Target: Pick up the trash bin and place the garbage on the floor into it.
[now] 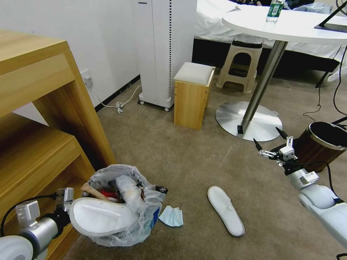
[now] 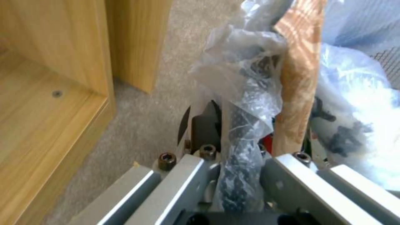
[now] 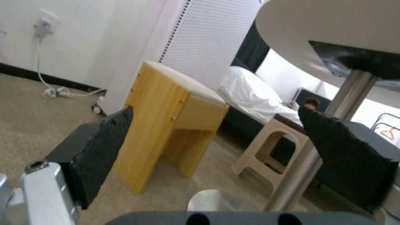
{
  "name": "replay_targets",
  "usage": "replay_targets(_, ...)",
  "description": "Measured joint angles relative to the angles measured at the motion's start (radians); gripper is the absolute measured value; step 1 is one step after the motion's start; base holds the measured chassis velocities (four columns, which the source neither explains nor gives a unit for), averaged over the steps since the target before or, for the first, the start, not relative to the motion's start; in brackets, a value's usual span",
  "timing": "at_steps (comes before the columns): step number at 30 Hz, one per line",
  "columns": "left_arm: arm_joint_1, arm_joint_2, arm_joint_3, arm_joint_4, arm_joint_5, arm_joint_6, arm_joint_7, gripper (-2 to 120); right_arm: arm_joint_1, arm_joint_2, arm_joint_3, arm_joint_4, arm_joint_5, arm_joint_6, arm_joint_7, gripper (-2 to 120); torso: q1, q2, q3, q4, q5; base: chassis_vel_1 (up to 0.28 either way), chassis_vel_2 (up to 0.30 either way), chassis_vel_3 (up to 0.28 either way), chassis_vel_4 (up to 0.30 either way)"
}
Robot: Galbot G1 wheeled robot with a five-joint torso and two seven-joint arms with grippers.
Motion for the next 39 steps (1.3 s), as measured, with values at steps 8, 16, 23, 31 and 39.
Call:
replay_targets(8, 0.014, 0.013, 0.003, -0.007, 0.021, -0.010, 0.024, 0, -0.001, 0.008, -0.001, -0.002, 0.000, 0.007, -0.020, 99, 0.000, 0.000, 0.000, 0.0001, -0.0001, -0.053, 0.068, 0.067, -0.064)
replay_targets(16, 0.010, 0.013, 0.002, -0.005, 0.025, -0.027, 0.020, 0, -0.010, 0.022, -0.002, 0.025, -0.010, 0.031, -0.013, 100, 0.000, 0.000, 0.000, 0.0002, -0.0001, -0.049, 0.037, 0.042, -0.049)
replay_targets(23, 0.010, 0.012, -0.003, -0.005, 0.023, -0.036, 0.019, 0, -0.035, 0.021, 0.002, 0.053, -0.060, 0.032, 0.003, 100, 0.000, 0.000, 0.000, 0.0000, -0.0001, 0.000, 0.000, 0.000, 0.000)
replay_targets(31, 0.018, 0.018, -0.009, -0.006, 0.023, -0.038, 0.022, 0, -0.070, -0.010, 0.002, 0.080, -0.041, 0.032, -0.120, 100, 0.000, 0.000, 0.000, 0.0001, -0.0001, 0.000, 0.000, 0.000, 0.000)
replay_targets(39, 0.021, 0.016, -0.011, -0.006, 0.022, -0.040, 0.025, 0, -0.115, -0.041, -0.006, 0.094, 0.072, 0.034, -0.356, 100, 0.000, 0.000, 0.000, 0.0000, -0.0001, 0.000, 0.000, 0.000, 0.000)
